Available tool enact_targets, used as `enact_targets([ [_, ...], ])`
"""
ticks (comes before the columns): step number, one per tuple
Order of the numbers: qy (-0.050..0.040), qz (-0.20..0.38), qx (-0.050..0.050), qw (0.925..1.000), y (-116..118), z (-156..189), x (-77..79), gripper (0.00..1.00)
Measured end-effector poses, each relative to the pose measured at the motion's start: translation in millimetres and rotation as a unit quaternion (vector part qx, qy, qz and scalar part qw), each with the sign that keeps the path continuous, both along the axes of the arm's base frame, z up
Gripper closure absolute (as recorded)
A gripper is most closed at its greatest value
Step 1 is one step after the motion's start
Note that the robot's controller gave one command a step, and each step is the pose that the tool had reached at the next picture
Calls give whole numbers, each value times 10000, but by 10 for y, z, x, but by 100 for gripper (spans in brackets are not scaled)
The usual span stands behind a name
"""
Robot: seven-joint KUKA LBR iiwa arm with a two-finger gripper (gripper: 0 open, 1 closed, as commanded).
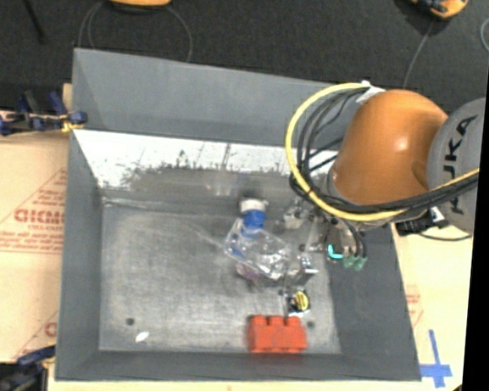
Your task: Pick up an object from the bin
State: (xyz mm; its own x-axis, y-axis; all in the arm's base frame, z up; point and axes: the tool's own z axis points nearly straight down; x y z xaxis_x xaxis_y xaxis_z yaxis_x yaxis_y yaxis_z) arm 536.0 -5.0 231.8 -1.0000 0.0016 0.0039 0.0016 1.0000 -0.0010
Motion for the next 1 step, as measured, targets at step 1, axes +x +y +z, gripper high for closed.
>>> enact_targets([
  [1,-36,304,4,9995,-314,-1170,-57,0],
])
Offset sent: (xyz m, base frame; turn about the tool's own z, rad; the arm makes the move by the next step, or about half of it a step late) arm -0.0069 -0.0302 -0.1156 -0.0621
